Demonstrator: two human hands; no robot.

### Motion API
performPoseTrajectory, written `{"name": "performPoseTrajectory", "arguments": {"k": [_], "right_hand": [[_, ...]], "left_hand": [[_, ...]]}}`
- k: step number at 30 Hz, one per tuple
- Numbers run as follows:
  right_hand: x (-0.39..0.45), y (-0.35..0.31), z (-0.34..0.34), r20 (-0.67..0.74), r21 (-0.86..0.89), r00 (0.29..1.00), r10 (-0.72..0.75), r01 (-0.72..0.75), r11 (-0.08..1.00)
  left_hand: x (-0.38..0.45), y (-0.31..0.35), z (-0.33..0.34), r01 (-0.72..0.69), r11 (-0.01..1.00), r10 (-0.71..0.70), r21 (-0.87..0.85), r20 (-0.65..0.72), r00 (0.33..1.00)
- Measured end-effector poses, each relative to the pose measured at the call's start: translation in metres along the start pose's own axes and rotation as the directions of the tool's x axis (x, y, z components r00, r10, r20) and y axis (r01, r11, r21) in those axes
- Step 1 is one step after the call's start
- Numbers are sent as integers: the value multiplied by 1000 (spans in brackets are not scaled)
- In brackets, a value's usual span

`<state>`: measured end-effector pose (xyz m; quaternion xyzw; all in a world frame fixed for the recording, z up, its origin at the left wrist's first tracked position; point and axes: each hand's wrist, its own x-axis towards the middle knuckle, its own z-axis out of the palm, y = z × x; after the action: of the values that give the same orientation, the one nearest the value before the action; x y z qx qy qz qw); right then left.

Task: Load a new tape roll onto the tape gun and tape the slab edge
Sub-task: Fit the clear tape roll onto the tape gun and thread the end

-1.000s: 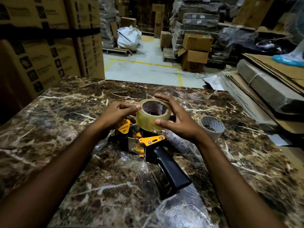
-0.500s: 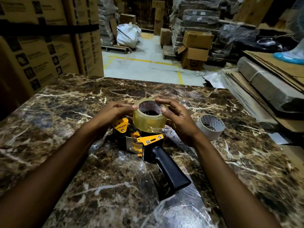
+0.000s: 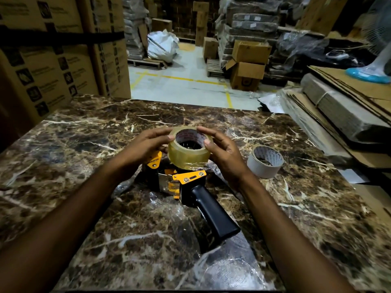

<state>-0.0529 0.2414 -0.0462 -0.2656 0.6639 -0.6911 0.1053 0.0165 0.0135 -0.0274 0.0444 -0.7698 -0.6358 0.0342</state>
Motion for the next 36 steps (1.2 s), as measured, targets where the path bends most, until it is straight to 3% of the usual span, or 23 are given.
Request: {"name": "performPoseTrajectory", "arguments": {"k": [3, 8, 13, 20, 32, 36], "right_hand": [[-2, -2, -5, 9, -103, 1000, -29, 29, 994], [-2, -2, -2, 65, -75, 998, 2, 3, 997], [-2, 3, -2, 68, -61, 998, -12, 16, 998], [9, -5, -12, 157, -468, 981, -112, 174, 866], [12, 0, -10, 156, -462, 982, -108, 169, 870], [11, 11, -10, 198, -470, 978, -58, 147, 870]], "left_hand": [[-2, 2, 9, -119, 992, 119, 52, -5, 993], [-3, -2, 2, -72, 996, 71, 45, 33, 997], [0, -4, 4, -131, 990, 128, 48, 57, 990], [-2, -1, -1, -254, 894, 255, 369, 49, 966], [-2, -8, -2, -259, 910, 259, 322, 45, 965], [-5, -14, -6, -206, 919, 199, 337, 54, 978]]}}
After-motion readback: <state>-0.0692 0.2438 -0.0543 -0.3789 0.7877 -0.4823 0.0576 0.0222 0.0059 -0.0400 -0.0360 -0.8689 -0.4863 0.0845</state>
